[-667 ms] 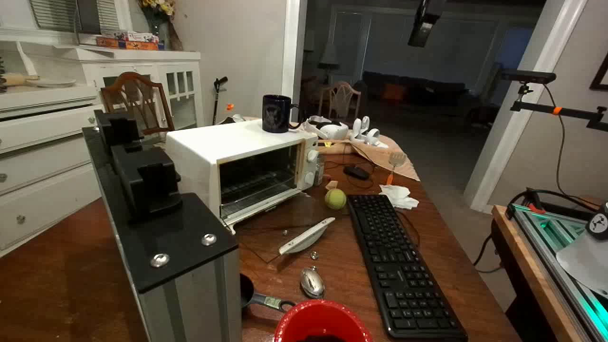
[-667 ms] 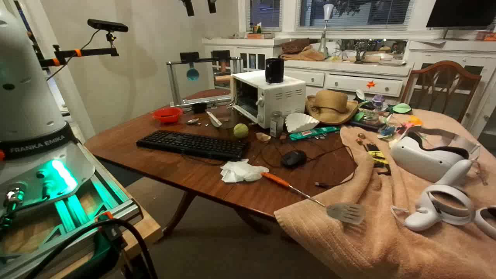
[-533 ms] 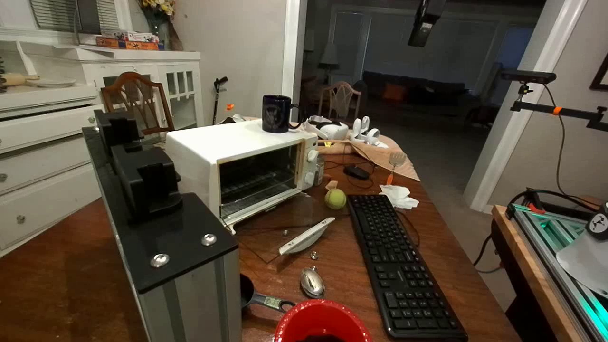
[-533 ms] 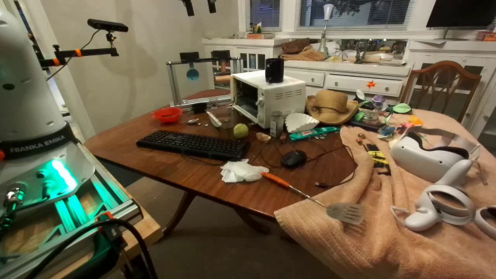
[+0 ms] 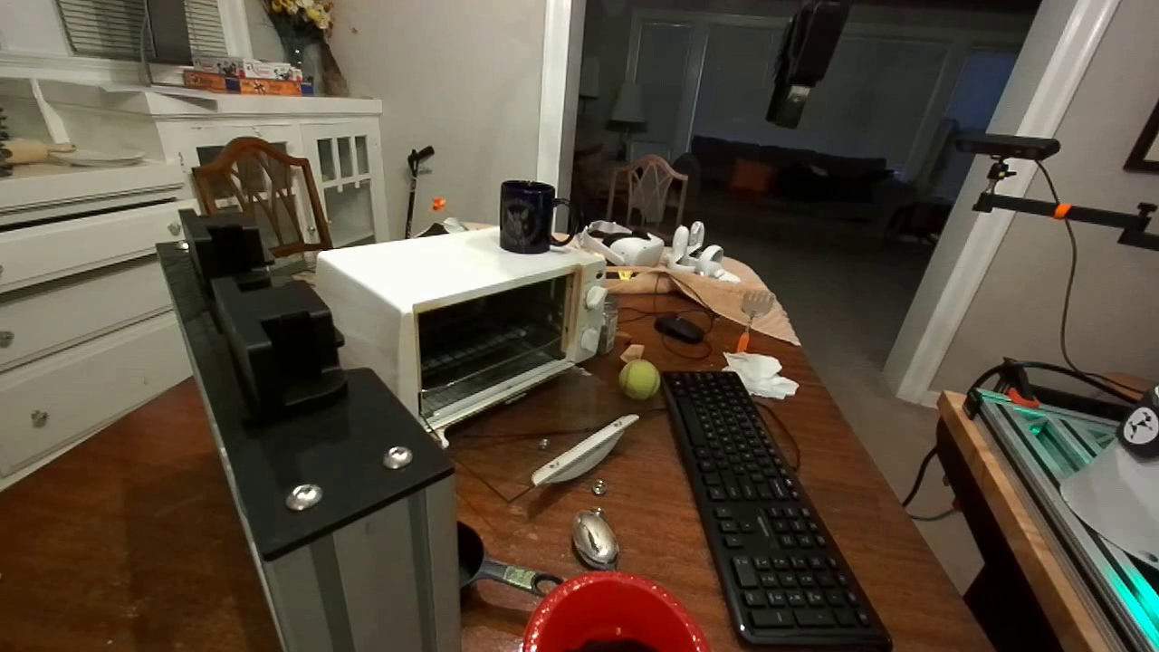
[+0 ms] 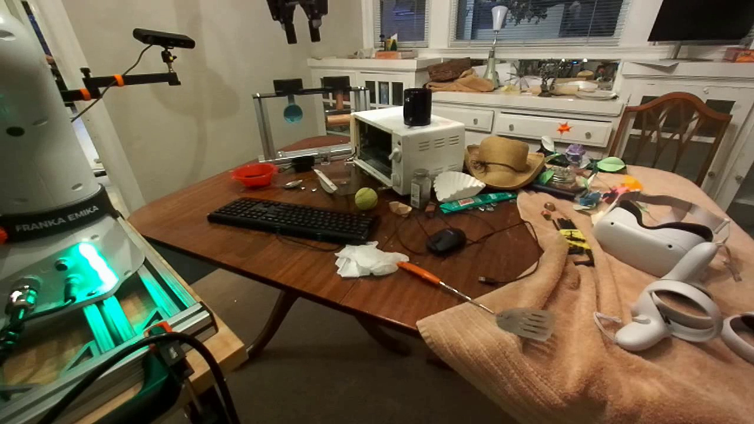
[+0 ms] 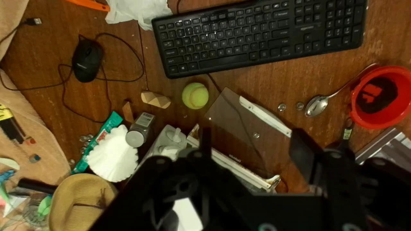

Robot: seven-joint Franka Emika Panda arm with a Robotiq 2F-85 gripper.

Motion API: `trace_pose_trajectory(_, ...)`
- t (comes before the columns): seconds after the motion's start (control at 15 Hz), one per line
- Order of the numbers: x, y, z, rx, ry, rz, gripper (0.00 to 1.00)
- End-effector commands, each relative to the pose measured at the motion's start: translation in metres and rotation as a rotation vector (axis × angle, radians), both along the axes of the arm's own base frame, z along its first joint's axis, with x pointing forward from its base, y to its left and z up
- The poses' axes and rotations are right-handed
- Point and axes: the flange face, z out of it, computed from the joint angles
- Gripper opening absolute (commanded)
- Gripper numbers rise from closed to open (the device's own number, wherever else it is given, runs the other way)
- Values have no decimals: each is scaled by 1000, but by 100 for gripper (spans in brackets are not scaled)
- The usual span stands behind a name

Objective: Press a key on the keyboard.

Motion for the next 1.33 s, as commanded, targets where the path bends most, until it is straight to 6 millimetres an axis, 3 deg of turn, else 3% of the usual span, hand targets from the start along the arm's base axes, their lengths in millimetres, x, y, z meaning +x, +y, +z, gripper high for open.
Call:
trace_pose_trajectory(0.0, 11, 41, -54, -39, 83, 151, 34)
trace_pose_trajectory(0.33, 22, 95, -124, -143, 105, 319, 0)
trace_pose_trajectory(0.87, 41, 138, -225, -163, 52, 307, 0)
trace_pose_trajectory(0.93, 38, 131, -203, -155, 63, 330, 0)
trace_pose_trajectory(1.07, 40, 133, -214, -152, 74, 328, 1)
trace_pose_trajectory(1.27, 41, 132, -206, -153, 58, 326, 1)
